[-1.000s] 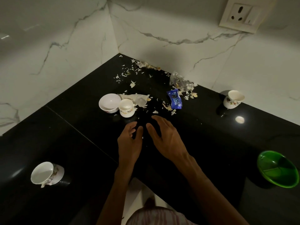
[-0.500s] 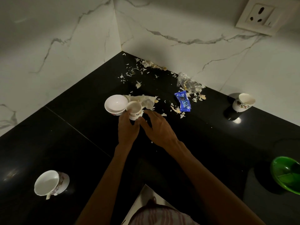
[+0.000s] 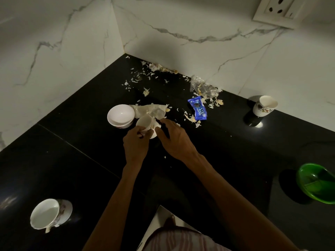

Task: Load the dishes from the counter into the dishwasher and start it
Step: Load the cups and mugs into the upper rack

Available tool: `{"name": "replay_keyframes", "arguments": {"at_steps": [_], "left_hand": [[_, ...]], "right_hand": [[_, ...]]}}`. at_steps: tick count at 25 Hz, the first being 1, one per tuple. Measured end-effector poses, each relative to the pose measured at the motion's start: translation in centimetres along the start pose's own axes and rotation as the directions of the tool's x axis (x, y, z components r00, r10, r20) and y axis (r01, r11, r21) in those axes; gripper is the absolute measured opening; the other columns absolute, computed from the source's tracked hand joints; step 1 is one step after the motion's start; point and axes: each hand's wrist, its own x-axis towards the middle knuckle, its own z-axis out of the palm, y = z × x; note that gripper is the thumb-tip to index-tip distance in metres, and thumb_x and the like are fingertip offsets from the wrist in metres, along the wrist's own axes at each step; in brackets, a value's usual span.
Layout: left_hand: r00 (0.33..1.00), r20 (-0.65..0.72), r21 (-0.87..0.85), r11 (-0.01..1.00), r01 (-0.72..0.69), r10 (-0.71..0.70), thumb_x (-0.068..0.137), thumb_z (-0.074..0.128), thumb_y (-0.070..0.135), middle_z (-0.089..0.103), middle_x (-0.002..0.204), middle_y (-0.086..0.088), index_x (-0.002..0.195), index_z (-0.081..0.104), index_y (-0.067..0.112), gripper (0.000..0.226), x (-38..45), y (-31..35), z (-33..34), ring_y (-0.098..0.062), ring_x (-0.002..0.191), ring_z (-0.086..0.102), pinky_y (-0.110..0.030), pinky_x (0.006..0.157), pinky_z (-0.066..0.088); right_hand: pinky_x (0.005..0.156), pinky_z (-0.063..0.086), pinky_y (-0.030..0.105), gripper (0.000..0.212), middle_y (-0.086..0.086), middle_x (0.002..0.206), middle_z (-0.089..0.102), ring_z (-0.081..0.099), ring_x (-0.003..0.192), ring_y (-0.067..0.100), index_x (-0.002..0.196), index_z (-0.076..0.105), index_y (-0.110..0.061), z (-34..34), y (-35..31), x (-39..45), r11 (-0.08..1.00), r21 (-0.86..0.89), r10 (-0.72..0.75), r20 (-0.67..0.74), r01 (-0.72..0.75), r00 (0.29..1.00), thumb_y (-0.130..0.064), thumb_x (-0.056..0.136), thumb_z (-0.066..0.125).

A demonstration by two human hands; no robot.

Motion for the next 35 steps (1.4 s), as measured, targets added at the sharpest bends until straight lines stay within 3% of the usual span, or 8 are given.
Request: {"name": "replay_keyframes", "arguments": {"at_steps": [2, 4, 8, 12, 16, 22, 30, 35], "left_hand": [[0.997, 0.062, -0.111, 0.992, 0.052, -0.046, 0.089, 0.069, 0.03, 0.068, 0.091, 0.012, 0.103, 0.069, 0.017, 0.02, -2.1, 1.2, -0.7, -0.002, 0.083, 0.065, -0.01, 0.071, 0.046], [0.986, 0.143, -0.251, 0.96, 0.124, -0.089, 0.09, 0.067, 0.029, 0.071, 0.086, 0.01, 0.098, 0.071, 0.018, 0.014, -4.2, 2.5, -1.3, -0.004, 0.083, 0.068, -0.018, 0.075, 0.054], [0.903, 0.387, -0.52, 0.763, 0.383, -0.188, 0.092, 0.062, 0.029, 0.075, 0.096, -0.005, 0.097, 0.069, 0.005, 0.025, -7.5, 4.3, -2.0, -0.014, 0.093, 0.072, -0.026, 0.082, 0.057], [0.808, 0.555, -0.584, 0.598, 0.549, -0.198, 0.093, 0.056, 0.031, 0.072, 0.108, -0.013, 0.109, 0.066, 0.009, 0.029, -9.7, 4.7, -1.3, -0.024, 0.102, 0.07, -0.035, 0.085, 0.057], [0.731, 0.657, -0.567, 0.516, 0.642, -0.186, 0.086, 0.058, 0.035, 0.072, 0.109, -0.014, 0.12, 0.062, 0.012, 0.041, -11.6, 5.2, 0.0, -0.025, 0.101, 0.07, -0.031, 0.077, 0.06], [0.674, 0.727, -0.497, 0.581, 0.645, -0.127, 0.085, 0.055, 0.043, 0.074, 0.106, -0.007, 0.117, 0.063, 0.018, 0.042, -13.7, 7.0, 2.6, -0.019, 0.099, 0.071, -0.033, 0.083, 0.057], [0.659, 0.747, -0.476, 0.624, 0.619, -0.084, 0.093, 0.051, 0.041, 0.073, 0.11, -0.007, 0.122, 0.062, 0.019, 0.038, -18.9, 8.4, 4.1, -0.02, 0.102, 0.07, -0.036, 0.089, 0.053], [0.649, 0.757, -0.461, 0.649, 0.605, -0.067, 0.089, 0.051, 0.041, 0.073, 0.109, -0.008, 0.12, 0.062, 0.019, 0.04, -23.8, 9.4, 4.7, -0.02, 0.102, 0.07, -0.035, 0.09, 0.053]], "right_hand": [[0.091, 0.047, 0.023, 0.049, 0.008, 0.139, 0.052, 0.057, 0.116, 0.018, 0.144, 0.04, -0.014, -0.6, 0.4, -0.8, 0.998, 0.062, 0.032, 0.004, -0.033, 0.999, -0.034, 0.1, 0.05], [0.093, 0.043, 0.019, 0.053, 0.005, 0.144, 0.048, 0.05, 0.127, 0.019, 0.146, 0.037, -0.017, -1.0, 1.0, -1.8, 0.989, 0.134, 0.062, 0.021, -0.065, 0.998, -0.035, 0.098, 0.053], [0.087, 0.052, 0.021, 0.062, -0.001, 0.144, 0.043, 0.049, 0.125, 0.015, 0.145, 0.032, -0.028, -2.0, 2.0, -4.8, 0.953, 0.29, 0.084, 0.029, -0.089, 0.996, -0.039, 0.092, 0.062], [0.088, 0.056, 0.025, 0.077, -0.01, 0.142, 0.04, 0.047, 0.123, 0.008, 0.146, 0.031, -0.035, -2.7, 2.9, -8.3, 0.945, 0.319, 0.102, -0.054, -0.08, 0.993, -0.039, 0.081, 0.073], [0.089, 0.053, 0.018, 0.08, -0.01, 0.136, 0.043, 0.049, 0.117, -0.002, 0.145, 0.039, -0.023, -2.7, 3.6, -11.5, 0.953, 0.301, 0.104, -0.24, -0.027, 0.965, -0.042, 0.075, 0.074], [0.09, 0.049, 0.014, 0.078, -0.016, 0.128, 0.046, 0.048, 0.113, -0.009, 0.14, 0.046, -0.023, -4.9, 4.3, -14.8, 0.958, 0.276, 0.188, -0.404, -0.076, 0.895, -0.036, 0.072, 0.081], [0.09, 0.052, 0.021, 0.076, -0.02, 0.128, 0.045, 0.049, 0.114, -0.007, 0.138, 0.044, -0.034, -7.5, 5.3, -20.4, 0.951, 0.29, 0.223, -0.415, -0.104, 0.882, -0.045, 0.07, 0.077], [0.092, 0.054, 0.028, 0.075, -0.017, 0.128, 0.047, 0.052, 0.116, 0.0, 0.139, 0.046, -0.029, -9.0, 6.3, -25.2, 0.953, 0.293, 0.206, -0.441, -0.077, 0.874, -0.039, 0.072, 0.079]]}}
